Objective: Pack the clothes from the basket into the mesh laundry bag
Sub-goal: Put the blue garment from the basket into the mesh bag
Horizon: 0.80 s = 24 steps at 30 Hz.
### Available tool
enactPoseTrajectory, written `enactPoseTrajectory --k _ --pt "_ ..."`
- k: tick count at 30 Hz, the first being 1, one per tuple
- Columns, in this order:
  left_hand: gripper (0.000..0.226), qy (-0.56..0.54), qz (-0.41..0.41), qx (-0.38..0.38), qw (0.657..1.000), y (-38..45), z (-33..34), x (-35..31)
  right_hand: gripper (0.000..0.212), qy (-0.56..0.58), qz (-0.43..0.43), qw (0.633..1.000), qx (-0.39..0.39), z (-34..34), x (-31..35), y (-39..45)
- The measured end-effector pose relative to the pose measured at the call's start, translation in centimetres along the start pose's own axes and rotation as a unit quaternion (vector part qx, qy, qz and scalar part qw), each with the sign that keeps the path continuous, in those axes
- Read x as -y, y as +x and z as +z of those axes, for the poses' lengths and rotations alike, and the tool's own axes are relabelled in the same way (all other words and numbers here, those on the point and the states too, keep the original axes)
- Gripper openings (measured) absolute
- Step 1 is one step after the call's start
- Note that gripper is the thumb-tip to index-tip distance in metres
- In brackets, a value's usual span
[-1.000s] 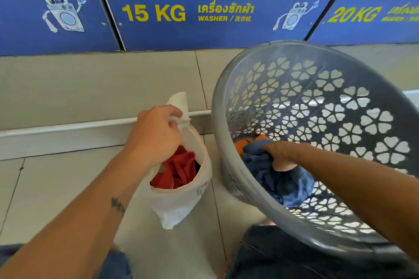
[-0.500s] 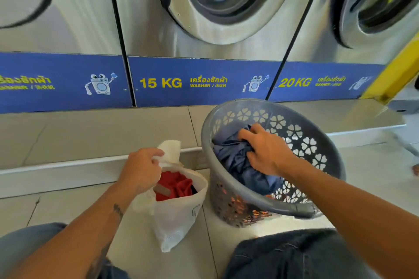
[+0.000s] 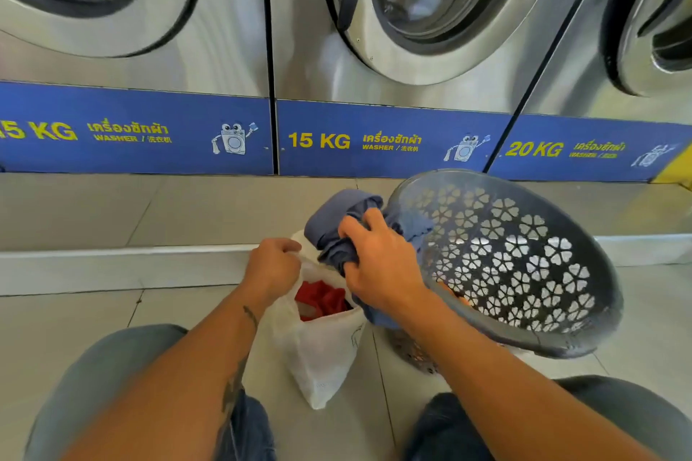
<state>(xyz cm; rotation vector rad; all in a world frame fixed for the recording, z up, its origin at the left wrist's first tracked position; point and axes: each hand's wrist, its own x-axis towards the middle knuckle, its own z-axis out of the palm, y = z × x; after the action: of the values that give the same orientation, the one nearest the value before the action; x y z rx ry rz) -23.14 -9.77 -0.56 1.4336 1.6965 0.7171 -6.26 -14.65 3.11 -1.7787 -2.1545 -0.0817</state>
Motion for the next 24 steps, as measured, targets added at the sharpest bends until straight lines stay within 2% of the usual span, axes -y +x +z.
enactPoseTrajectory --k 4,8,14,17,20,24 --pt "0.035 -0.019 0.003 -0.023 1.0 0.8 -0.3 0.7 0.025 0.033 0.017 0.998 0.049 5.4 1.4 0.0" --pt "0.035 -0.011 -0.025 -0.057 0.998 2.1 -0.4 2.1 0.035 0.044 0.005 0.988 0.146 9.9 1.5 -0.3" --pt "0.036 0.031 0.001 -0.006 0.999 2.8 -0.1 2.9 0.044 0.101 -0.067 0.973 0.198 15.8 2.6 -0.1" --pt "0.035 0.013 -0.003 0.007 1.0 3.2 -0.2 2.7 0.037 0.064 -0.084 0.966 0.236 17.1 2.7 0.6" --pt "0.038 -0.001 0.012 0.021 1.0 3.2 0.0 2.2 0.026 -0.038 -0.09 0.929 0.356 18.1 2.2 1.8" --pt "0.039 0.001 0.014 -0.004 1.0 3.1 0.1 1.9 0.039 -0.097 -0.074 0.86 0.496 18.6 1.4 3.6"
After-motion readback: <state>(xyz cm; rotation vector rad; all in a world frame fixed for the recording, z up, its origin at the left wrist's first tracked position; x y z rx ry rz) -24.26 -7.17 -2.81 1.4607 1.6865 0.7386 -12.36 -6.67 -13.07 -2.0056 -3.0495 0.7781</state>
